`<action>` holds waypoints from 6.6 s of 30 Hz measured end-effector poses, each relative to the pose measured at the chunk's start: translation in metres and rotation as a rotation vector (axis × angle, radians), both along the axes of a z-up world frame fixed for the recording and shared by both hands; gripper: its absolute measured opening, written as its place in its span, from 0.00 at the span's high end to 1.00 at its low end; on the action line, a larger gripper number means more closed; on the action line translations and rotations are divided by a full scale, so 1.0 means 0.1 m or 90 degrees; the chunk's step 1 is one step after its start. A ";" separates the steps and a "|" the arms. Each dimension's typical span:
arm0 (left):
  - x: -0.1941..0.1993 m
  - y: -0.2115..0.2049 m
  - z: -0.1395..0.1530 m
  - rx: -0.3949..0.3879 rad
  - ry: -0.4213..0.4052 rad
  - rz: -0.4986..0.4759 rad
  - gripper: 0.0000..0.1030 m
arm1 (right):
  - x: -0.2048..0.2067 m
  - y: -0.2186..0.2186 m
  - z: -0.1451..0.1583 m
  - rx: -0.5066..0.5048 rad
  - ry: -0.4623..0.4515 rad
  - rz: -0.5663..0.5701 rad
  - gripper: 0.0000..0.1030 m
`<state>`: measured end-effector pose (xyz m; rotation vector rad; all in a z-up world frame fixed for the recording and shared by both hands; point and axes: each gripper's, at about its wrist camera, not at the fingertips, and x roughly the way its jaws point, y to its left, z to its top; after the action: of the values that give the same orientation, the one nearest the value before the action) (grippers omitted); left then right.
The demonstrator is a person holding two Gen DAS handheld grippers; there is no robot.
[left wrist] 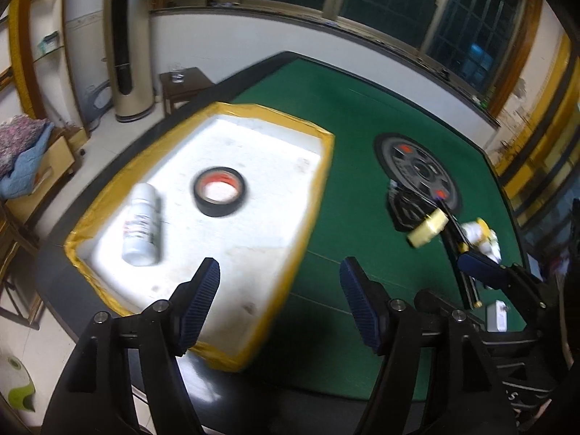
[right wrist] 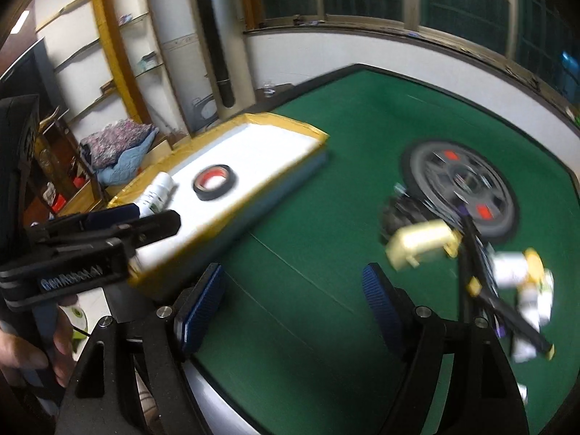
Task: Organize rigid objects
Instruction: 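Move both open tools back to the object pile, then grasp the beige masking-tape roll with left tool while right tool grasps white plug adapter, then carry the beige tape roll and white plug adapter over to the tray, then lower the plug adapter into the tray and open right tool while left tool lowers beige tape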
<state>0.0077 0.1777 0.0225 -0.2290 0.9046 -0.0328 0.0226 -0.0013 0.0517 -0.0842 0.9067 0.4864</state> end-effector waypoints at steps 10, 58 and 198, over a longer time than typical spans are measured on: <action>-0.04 -0.93 -0.12 0.000 0.045 -0.153 0.34 | -0.39 -1.18 -0.18 0.014 0.035 -0.152 0.28; 0.17 -1.55 -0.39 0.014 0.057 -0.328 0.83 | -0.53 -2.25 -0.41 0.029 0.066 -0.299 0.33; 0.38 0.92 -0.58 -0.028 0.054 0.032 0.84 | 1.21 1.97 -0.45 -0.118 0.120 0.208 0.63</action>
<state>0.0460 0.2702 -0.0352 -0.2963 0.9832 0.0034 0.1432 0.1953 0.0062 -0.3648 1.1288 0.7209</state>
